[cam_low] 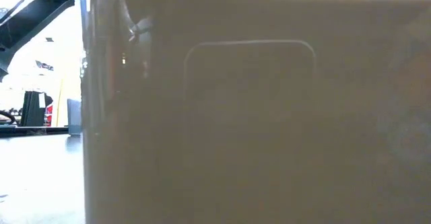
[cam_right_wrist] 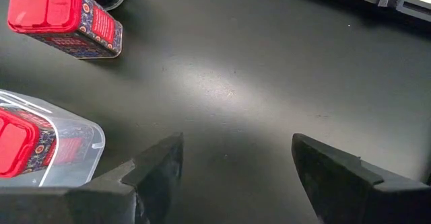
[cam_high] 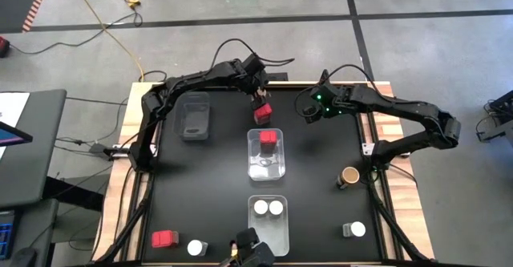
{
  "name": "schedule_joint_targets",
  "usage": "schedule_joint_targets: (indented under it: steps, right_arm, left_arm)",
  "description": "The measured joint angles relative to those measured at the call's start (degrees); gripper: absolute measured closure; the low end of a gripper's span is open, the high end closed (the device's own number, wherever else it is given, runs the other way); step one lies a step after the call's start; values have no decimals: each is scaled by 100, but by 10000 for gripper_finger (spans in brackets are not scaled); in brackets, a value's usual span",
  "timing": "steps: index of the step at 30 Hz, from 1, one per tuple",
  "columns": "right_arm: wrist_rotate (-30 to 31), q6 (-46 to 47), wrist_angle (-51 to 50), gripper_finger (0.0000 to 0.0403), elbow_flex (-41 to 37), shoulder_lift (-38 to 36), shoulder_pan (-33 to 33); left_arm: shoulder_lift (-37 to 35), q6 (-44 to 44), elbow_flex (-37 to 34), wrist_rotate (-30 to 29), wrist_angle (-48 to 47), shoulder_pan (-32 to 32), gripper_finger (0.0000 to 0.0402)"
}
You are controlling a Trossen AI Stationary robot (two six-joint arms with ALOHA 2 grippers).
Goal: Sort spices by type
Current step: Put the gold seasoning bottle into the black bin
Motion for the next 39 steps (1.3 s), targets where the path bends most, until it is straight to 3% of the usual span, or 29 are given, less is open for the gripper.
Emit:
schedule_joint_targets:
  steps: [5, 24, 39]
  right_arm:
    - [1, 2, -1, 101, 0, 0, -2]
    - [-1, 20, 1, 101, 0, 2, 0]
    - [0, 17, -2, 101, 0, 1, -2]
  left_arm:
    - [0, 4, 0, -1, -10, 0, 30]
    - [0, 0, 0, 5, -264, 13, 122]
    - [0, -70, 30, -30, -144, 13, 123]
